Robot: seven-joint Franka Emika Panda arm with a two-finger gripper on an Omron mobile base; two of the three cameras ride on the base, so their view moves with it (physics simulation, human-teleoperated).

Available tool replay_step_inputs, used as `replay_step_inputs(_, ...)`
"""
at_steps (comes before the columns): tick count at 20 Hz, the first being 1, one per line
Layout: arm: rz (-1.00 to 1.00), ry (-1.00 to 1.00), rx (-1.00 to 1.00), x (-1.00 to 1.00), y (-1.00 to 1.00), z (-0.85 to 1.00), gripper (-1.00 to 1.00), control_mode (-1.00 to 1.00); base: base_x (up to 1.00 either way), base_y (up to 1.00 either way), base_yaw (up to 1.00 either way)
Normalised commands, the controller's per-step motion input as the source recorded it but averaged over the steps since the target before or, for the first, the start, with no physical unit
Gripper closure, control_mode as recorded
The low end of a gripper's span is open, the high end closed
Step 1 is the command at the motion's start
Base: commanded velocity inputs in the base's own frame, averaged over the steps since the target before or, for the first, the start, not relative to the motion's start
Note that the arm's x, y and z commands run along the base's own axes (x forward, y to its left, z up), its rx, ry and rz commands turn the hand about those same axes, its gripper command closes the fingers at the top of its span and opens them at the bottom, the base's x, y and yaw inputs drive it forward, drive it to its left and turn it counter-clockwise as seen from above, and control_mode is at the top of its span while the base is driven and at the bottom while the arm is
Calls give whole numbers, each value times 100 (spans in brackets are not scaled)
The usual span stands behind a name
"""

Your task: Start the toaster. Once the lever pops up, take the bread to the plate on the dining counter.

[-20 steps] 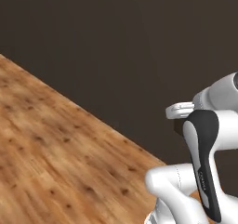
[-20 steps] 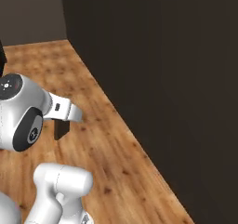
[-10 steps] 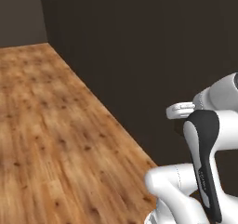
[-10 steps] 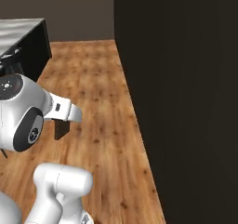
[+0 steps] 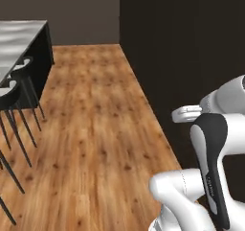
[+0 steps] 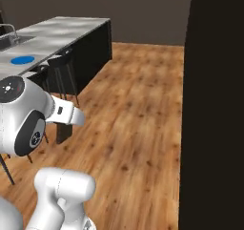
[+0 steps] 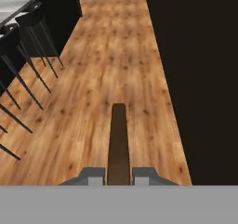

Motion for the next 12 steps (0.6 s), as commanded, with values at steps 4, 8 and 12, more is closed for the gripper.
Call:
replay_step_inputs(4,0,0,0,0,0,0,100,100,100,-18,66)
replay_step_inputs(8,0,0,0,0,0,0,100,100,100,-19,67)
replay_step_inputs(12,0,0,0,0,0,0,100,100,100,-28,64)
